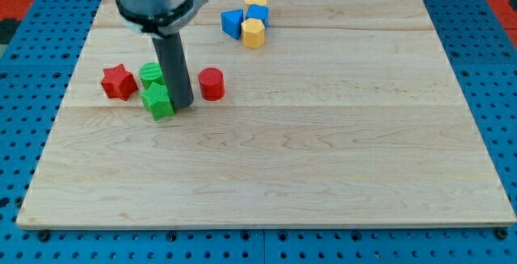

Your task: Push the red circle into the yellow hexagon

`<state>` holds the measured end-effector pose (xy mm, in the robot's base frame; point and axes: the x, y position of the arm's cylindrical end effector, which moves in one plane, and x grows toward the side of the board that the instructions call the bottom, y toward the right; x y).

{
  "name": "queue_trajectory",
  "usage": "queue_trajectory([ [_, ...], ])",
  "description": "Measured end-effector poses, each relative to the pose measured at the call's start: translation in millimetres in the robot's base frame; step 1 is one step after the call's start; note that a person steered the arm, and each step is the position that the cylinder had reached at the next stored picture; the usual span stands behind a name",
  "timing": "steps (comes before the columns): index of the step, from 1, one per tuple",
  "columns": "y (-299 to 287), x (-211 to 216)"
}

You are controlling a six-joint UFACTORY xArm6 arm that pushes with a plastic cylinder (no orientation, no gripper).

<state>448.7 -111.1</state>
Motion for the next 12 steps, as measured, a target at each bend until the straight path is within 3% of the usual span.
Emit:
queue_trajectory([
  [1,26,14],
  [3,83,-14],
  [5,-2,1],
  [7,33,-90],
  [8,54,-90],
  [9,57,-122],
  [10,26,-139],
  [11,-78,-168],
  [12,-169,-134],
])
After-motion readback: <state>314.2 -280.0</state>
